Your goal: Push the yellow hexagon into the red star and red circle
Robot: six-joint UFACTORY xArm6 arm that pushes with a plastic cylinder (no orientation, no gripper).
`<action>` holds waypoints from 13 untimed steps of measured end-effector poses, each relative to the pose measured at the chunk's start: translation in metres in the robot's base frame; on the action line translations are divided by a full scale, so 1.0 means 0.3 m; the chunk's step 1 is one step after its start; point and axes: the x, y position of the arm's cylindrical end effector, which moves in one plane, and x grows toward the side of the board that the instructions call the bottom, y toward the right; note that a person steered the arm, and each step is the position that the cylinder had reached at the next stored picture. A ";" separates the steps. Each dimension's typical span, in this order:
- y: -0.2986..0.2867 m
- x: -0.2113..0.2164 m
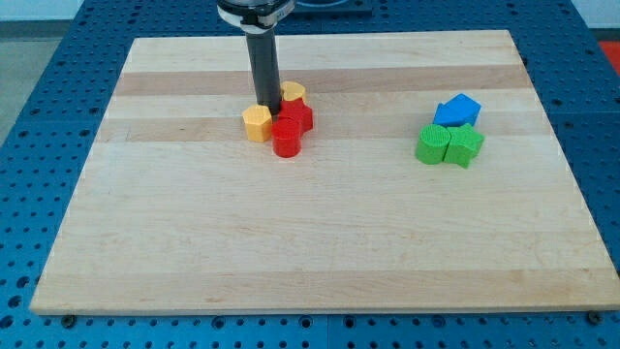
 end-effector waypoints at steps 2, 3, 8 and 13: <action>-0.094 -0.135; -0.247 -0.071; -0.085 0.100; -0.053 -0.155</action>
